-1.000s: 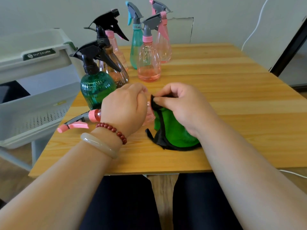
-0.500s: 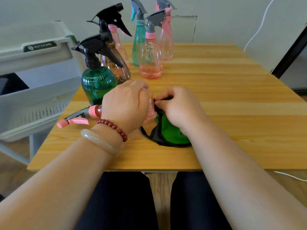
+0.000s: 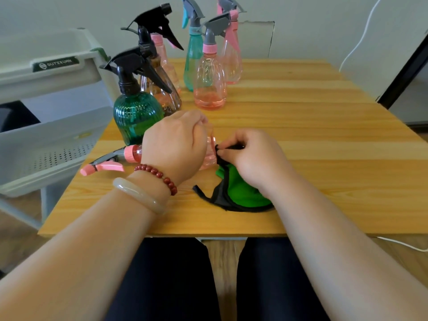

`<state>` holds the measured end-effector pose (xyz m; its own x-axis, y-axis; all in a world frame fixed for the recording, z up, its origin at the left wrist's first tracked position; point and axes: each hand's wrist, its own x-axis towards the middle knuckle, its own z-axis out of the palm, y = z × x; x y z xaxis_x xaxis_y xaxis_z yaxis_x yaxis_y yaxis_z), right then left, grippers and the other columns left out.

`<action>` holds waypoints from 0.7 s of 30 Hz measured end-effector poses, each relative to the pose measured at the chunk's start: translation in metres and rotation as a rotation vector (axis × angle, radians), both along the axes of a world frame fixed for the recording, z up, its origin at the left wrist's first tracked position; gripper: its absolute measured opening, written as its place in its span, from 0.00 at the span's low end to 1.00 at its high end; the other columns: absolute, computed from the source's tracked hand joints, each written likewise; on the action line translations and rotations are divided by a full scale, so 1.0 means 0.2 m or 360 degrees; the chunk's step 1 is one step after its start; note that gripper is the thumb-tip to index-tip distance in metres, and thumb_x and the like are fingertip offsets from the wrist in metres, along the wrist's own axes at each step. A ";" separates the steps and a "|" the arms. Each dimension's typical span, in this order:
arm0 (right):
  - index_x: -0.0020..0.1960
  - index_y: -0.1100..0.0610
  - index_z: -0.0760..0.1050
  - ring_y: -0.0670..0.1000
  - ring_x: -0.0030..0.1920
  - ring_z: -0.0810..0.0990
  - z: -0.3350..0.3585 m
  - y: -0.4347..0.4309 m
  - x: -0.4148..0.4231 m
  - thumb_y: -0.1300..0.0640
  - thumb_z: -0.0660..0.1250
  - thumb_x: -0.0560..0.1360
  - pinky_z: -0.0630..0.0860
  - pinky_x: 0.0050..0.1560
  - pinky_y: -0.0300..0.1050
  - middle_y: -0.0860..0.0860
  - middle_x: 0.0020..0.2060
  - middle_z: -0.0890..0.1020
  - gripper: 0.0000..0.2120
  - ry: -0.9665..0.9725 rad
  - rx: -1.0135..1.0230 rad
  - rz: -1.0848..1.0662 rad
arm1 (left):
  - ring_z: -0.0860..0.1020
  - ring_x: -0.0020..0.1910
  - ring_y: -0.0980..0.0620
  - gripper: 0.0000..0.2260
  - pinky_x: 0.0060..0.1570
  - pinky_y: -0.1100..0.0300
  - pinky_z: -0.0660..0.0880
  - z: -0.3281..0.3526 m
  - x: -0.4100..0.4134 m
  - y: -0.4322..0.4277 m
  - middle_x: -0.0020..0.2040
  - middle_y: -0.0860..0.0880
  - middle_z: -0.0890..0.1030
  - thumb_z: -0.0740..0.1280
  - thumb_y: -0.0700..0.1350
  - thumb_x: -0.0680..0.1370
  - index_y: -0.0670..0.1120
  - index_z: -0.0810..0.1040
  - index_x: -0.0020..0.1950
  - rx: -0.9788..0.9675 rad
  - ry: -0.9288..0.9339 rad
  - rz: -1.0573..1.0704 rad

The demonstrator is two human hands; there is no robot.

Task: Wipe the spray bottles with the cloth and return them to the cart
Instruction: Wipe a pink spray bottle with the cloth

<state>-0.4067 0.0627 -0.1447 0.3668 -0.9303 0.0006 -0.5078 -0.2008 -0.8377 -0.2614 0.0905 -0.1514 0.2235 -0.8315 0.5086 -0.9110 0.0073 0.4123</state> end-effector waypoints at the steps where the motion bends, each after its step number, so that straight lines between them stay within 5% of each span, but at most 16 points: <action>1: 0.41 0.47 0.78 0.41 0.40 0.76 0.01 0.00 -0.01 0.56 0.71 0.76 0.68 0.34 0.33 0.41 0.41 0.80 0.07 0.0065 0.0021 0.0048 | 0.79 0.51 0.47 0.22 0.43 0.56 0.71 0.00 0.00 0.00 0.55 0.49 0.82 0.49 0.48 0.76 0.47 0.81 0.57 0.0004 0.0002 -0.0001; 11: 0.43 0.49 0.80 0.40 0.40 0.76 -0.02 0.01 -0.03 0.56 0.72 0.76 0.67 0.32 0.32 0.42 0.43 0.81 0.04 0.0093 -0.0081 0.0062 | 0.79 0.50 0.48 0.22 0.42 0.57 0.70 -0.01 0.00 0.00 0.54 0.49 0.82 0.49 0.48 0.77 0.47 0.81 0.56 -0.0022 -0.0001 -0.0010; 16: 0.44 0.50 0.79 0.39 0.36 0.73 -0.01 -0.02 -0.01 0.58 0.70 0.77 0.68 0.34 0.23 0.42 0.39 0.79 0.05 0.0178 -0.0276 0.0068 | 0.79 0.50 0.47 0.22 0.42 0.56 0.72 -0.01 0.00 0.00 0.55 0.49 0.82 0.49 0.48 0.77 0.47 0.81 0.57 -0.0020 -0.0001 -0.0019; 21: 0.46 0.51 0.78 0.41 0.36 0.74 -0.05 -0.06 -0.03 0.61 0.66 0.79 0.67 0.34 0.31 0.42 0.37 0.76 0.06 0.0176 -0.0489 -0.0208 | 0.79 0.50 0.47 0.22 0.43 0.55 0.73 -0.01 0.00 0.02 0.55 0.48 0.82 0.49 0.48 0.77 0.46 0.81 0.57 -0.0056 0.0009 -0.0047</action>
